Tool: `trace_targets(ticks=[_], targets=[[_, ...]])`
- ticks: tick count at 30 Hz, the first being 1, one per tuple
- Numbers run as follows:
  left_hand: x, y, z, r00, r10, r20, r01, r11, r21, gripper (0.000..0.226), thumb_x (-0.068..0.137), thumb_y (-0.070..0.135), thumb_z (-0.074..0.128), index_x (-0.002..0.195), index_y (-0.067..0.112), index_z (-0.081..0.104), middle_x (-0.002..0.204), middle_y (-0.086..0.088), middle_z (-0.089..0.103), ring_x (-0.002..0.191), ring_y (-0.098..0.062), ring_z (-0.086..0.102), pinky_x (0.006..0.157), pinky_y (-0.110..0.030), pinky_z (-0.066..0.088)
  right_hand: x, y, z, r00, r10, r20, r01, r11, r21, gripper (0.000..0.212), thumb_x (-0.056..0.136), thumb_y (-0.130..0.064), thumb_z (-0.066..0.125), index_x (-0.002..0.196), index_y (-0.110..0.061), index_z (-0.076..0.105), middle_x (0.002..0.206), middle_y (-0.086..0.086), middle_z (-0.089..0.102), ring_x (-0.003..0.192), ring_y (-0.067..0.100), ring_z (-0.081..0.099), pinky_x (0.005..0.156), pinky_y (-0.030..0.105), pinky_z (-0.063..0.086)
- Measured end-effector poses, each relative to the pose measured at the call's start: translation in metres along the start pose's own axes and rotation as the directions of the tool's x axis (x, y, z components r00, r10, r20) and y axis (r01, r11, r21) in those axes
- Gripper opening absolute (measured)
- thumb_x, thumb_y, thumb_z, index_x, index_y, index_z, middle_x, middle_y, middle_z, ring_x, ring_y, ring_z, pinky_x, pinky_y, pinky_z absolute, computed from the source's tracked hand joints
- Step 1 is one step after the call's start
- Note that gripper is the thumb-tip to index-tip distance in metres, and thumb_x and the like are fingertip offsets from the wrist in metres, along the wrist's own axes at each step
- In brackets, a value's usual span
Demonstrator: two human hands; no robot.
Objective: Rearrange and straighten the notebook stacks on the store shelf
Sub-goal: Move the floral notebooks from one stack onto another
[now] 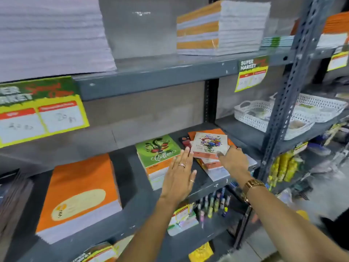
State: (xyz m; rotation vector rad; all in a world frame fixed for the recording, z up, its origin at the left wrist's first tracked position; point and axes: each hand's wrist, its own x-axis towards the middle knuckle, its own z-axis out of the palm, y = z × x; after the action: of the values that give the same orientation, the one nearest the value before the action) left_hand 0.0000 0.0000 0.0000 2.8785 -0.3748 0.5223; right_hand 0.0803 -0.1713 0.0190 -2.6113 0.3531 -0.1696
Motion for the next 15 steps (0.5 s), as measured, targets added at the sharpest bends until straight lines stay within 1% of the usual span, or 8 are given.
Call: trace_targets(ticks=[2, 4, 6, 9, 10, 12, 14, 15], targets=[[0.008, 0.004, 0.016, 0.994, 0.014, 0.110, -0.004, 0.996, -0.091, 0.060, 0.091, 0.036, 0.018, 0.146, 0.011, 0.016, 0.158, -0.005, 0.014, 0.146, -0.021, 0.015, 0.117, -0.039, 0.025, 0.016, 0.002, 0.004, 0.999, 0.035, 0.011, -0.035, 0.999, -0.006, 0.054, 0.089, -0.042, 0.058, 0.121, 0.002, 0.052, 0.123, 0.021, 0.060, 0.113, 0.035, 0.059, 0.086, 0.039, 0.050], [0.010, 0.005, 0.030, 0.974, 0.027, 0.225, -0.001, 0.994, -0.112, 0.057, 0.097, 0.034, 0.022, 0.148, 0.016, 0.004, 0.159, 0.001, 0.000, 0.147, -0.015, 0.000, 0.119, -0.033, 0.017, 0.025, 0.001, 0.009, 0.997, 0.054, 0.047, -0.055, 0.998, 0.021, 0.050, 0.088, -0.041, 0.060, 0.113, 0.002, 0.058, 0.117, 0.020, 0.065, 0.107, 0.035, 0.062, 0.082, 0.037, 0.052], [0.014, 0.007, 0.044, 0.950, 0.043, 0.309, -0.006, 0.993, -0.118, 0.055, 0.099, 0.030, 0.025, 0.148, 0.016, 0.003, 0.159, 0.001, -0.002, 0.147, -0.013, -0.003, 0.119, -0.029, 0.011, 0.035, -0.001, 0.017, 0.997, 0.062, 0.055, -0.064, 0.997, 0.039, 0.046, 0.087, -0.040, 0.060, 0.107, 0.001, 0.063, 0.113, 0.019, 0.067, 0.104, 0.034, 0.064, 0.079, 0.036, 0.052], [0.016, 0.005, 0.063, 0.922, 0.039, 0.385, -0.001, 0.995, -0.099, 0.054, 0.100, 0.030, 0.025, 0.148, 0.013, 0.007, 0.159, 0.000, 0.002, 0.147, -0.014, -0.002, 0.119, -0.027, 0.007, 0.047, -0.005, 0.025, 0.996, 0.085, 0.036, -0.085, 0.996, 0.001, 0.049, 0.084, -0.045, 0.060, 0.107, -0.003, 0.066, 0.113, 0.015, 0.068, 0.104, 0.031, 0.064, 0.081, 0.033, 0.052], [0.015, 0.003, 0.068, 0.916, 0.036, 0.399, 0.000, 0.996, -0.090, 0.054, 0.100, 0.031, 0.025, 0.148, 0.013, 0.007, 0.159, 0.000, 0.003, 0.147, -0.013, -0.001, 0.119, -0.027, 0.008, 0.050, -0.007, 0.029, 0.995, 0.083, 0.050, -0.081, 0.996, -0.034, 0.052, 0.083, -0.050, 0.058, 0.106, -0.004, 0.066, 0.112, 0.014, 0.068, 0.103, 0.030, 0.064, 0.081, 0.032, 0.052], [0.012, 0.001, 0.072, 0.909, 0.033, 0.416, 0.000, 0.997, -0.080, 0.054, 0.100, 0.032, 0.025, 0.147, 0.013, 0.008, 0.159, 0.000, 0.004, 0.147, -0.014, -0.001, 0.119, -0.027, 0.009, 0.052, -0.013, 0.032, 0.992, 0.077, 0.098, -0.060, 0.984, -0.168, 0.066, 0.080, -0.064, 0.052, 0.106, -0.005, 0.065, 0.111, 0.013, 0.067, 0.102, 0.028, 0.063, 0.079, 0.030, 0.050], [0.011, -0.001, 0.076, 0.900, 0.031, 0.434, 0.003, 0.997, -0.076, 0.054, 0.100, 0.034, 0.024, 0.147, 0.013, 0.009, 0.159, -0.002, 0.006, 0.147, -0.015, 0.000, 0.119, -0.028, 0.008, 0.056, -0.016, 0.036, 0.986, 0.099, 0.135, -0.059, 0.960, -0.273, 0.076, 0.076, -0.074, 0.047, 0.109, -0.007, 0.064, 0.112, 0.012, 0.065, 0.099, 0.025, 0.061, 0.071, 0.027, 0.046], [0.010, -0.002, 0.077, 0.900, 0.029, 0.435, 0.000, 0.998, -0.067, 0.054, 0.100, 0.035, 0.023, 0.147, 0.013, 0.010, 0.159, -0.002, 0.007, 0.147, -0.015, 0.002, 0.119, -0.028, 0.006, 0.059, -0.016, 0.039, 0.981, 0.113, 0.157, -0.063, 0.953, -0.297, 0.079, 0.075, -0.075, 0.044, 0.112, -0.007, 0.062, 0.115, 0.011, 0.063, 0.101, 0.024, 0.059, 0.069, 0.026, 0.043]])
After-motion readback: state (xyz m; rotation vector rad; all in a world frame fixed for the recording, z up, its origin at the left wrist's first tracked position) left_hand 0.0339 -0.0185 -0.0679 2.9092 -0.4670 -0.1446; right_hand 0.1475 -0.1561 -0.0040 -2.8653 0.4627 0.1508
